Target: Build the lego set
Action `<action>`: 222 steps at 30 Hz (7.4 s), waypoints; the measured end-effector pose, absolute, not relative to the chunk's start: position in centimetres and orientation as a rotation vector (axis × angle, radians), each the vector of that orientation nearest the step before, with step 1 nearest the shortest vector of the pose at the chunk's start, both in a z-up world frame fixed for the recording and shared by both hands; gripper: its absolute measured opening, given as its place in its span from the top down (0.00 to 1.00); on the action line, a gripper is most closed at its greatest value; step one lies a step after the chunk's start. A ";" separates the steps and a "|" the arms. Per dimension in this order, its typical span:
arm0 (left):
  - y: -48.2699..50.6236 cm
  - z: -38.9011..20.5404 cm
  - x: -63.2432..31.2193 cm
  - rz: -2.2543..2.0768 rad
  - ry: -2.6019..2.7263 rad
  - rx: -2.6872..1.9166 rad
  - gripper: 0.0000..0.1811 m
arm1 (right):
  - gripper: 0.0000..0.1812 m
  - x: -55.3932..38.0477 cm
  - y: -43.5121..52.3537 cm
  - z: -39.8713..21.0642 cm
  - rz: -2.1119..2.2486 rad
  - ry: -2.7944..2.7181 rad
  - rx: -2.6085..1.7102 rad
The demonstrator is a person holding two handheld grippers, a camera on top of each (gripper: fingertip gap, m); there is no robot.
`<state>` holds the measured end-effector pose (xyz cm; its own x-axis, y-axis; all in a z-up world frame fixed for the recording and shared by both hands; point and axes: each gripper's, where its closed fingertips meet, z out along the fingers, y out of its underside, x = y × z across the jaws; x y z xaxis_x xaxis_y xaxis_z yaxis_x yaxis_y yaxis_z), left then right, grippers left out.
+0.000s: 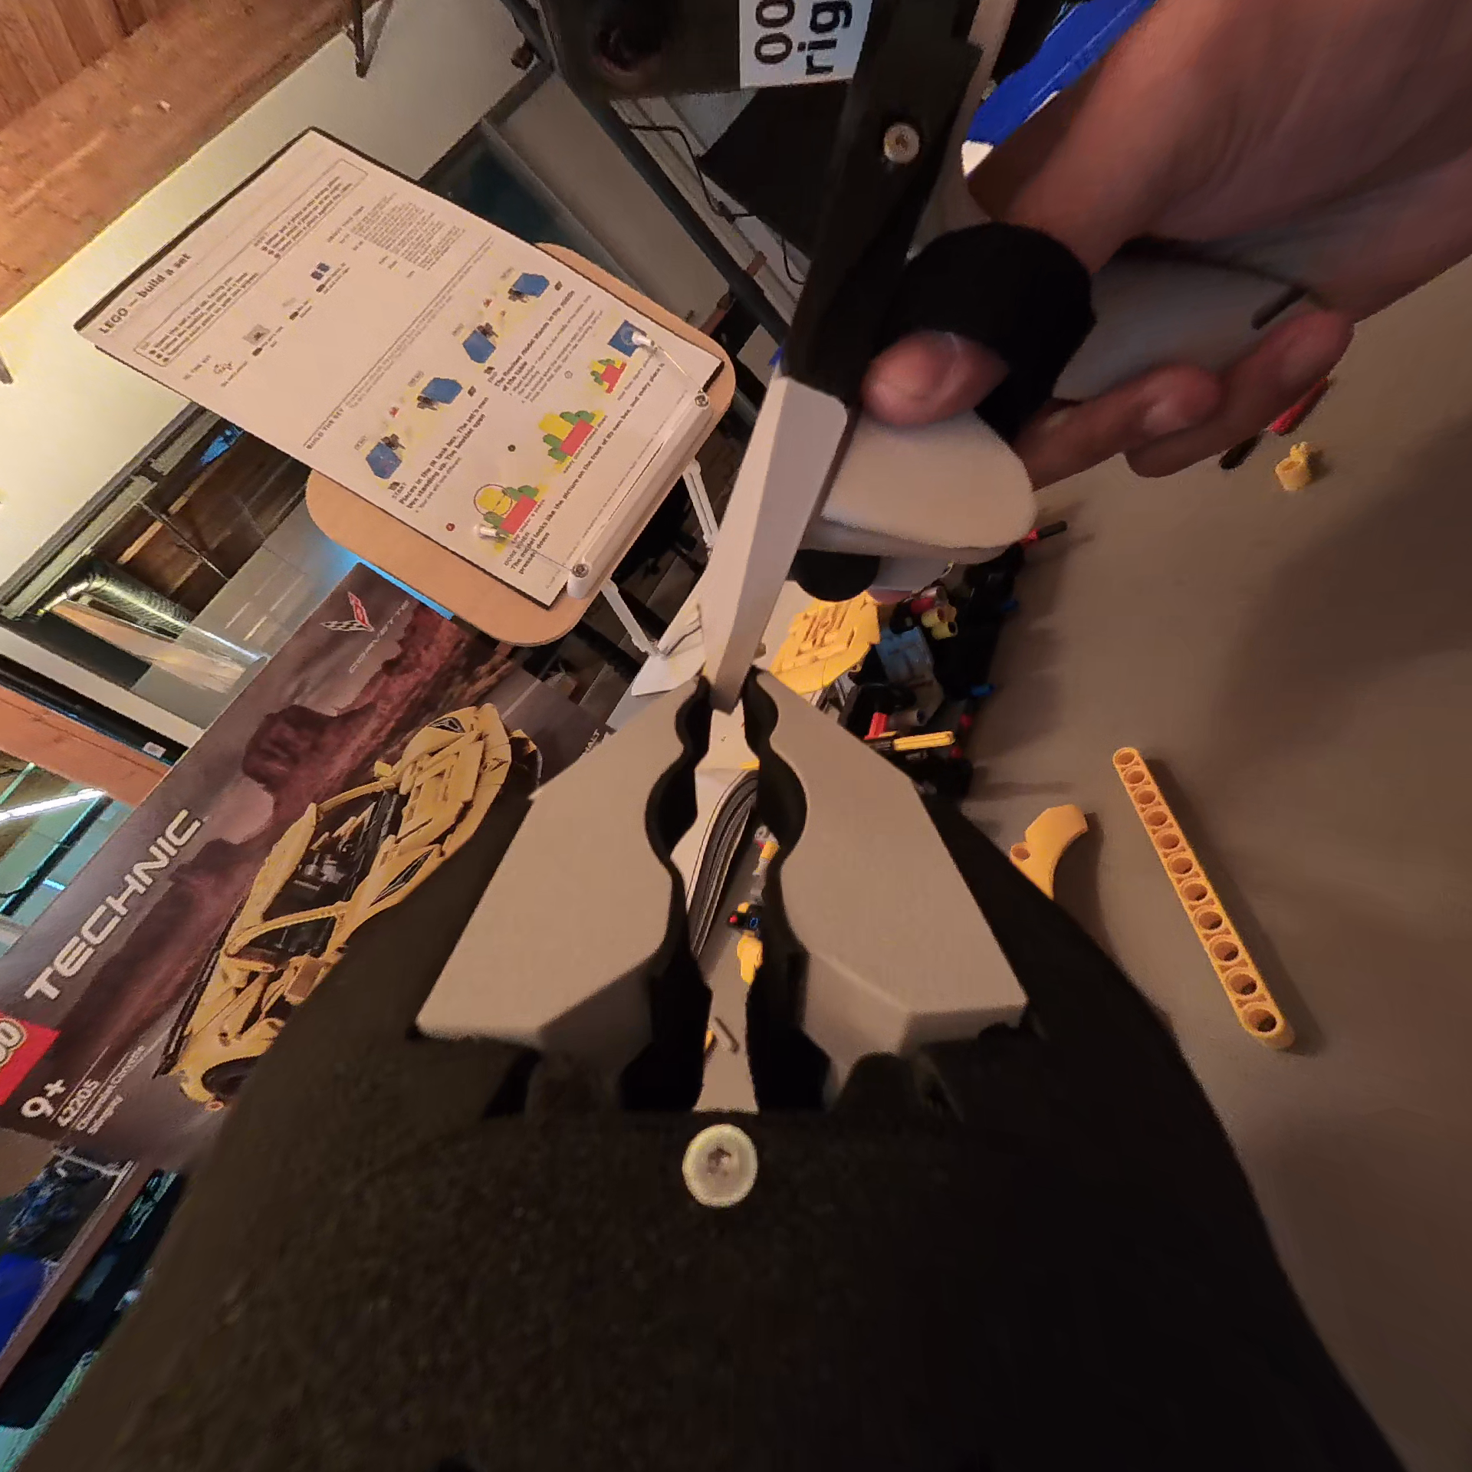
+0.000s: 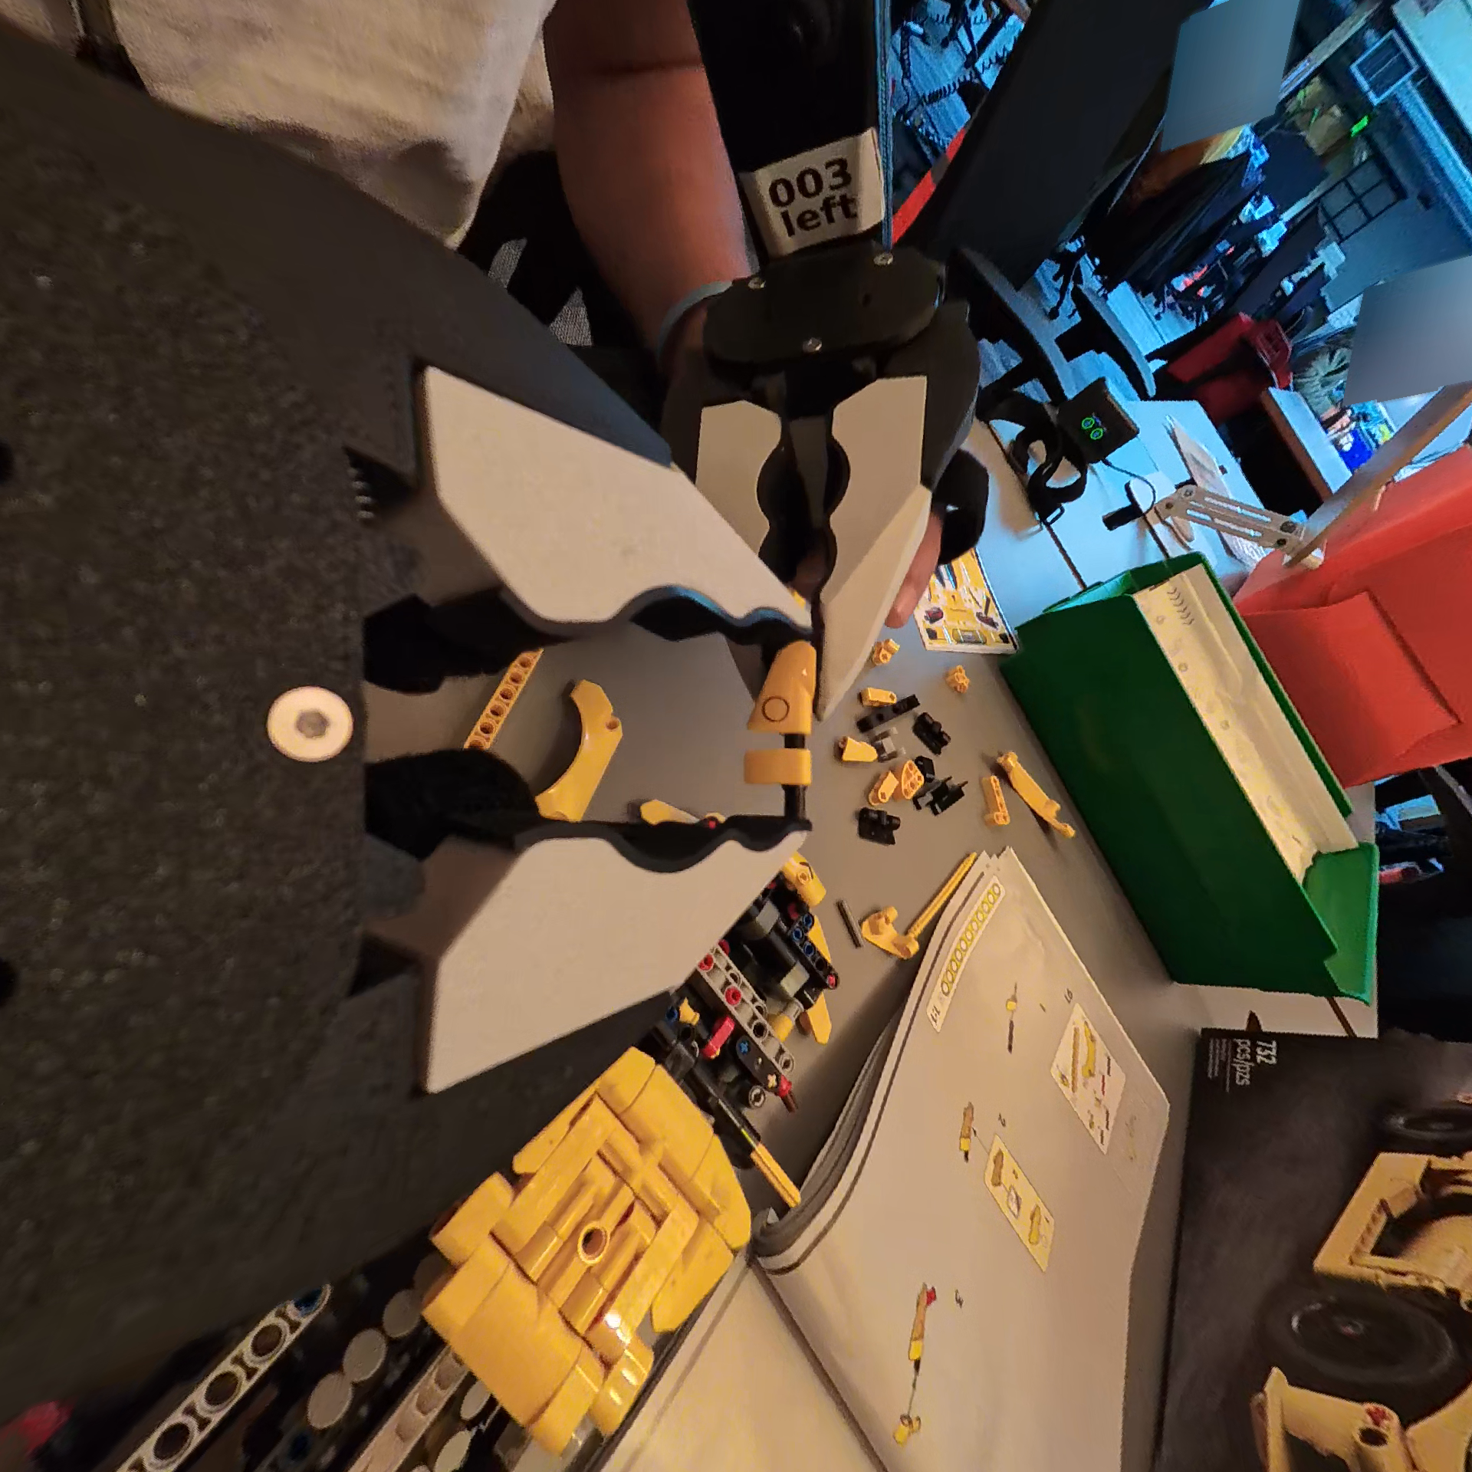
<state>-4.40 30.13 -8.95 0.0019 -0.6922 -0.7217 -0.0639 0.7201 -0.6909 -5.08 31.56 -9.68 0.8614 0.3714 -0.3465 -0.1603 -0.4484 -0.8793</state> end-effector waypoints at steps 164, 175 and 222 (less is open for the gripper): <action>30.1 -7.3 -5.5 -1.843 1.379 -1.188 0.96 | 0.92 -5.5 30.1 -8.1 0.896 -0.175 -1.616; 30.1 -6.3 -4.9 -1.814 1.282 -1.177 0.96 | 0.95 -5.1 30.8 -6.1 1.105 -0.001 -1.440; 14.1 -19.7 7.9 -0.965 2.496 -1.028 0.98 | 0.97 11.7 11.5 -8.9 0.575 0.375 -1.472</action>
<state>7.90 14.06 -19.68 -0.7100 -0.7042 0.0004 -0.5214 0.5252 -0.6725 11.74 11.49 -8.92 0.8117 0.1333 -0.5687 -0.5741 0.0024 -0.8188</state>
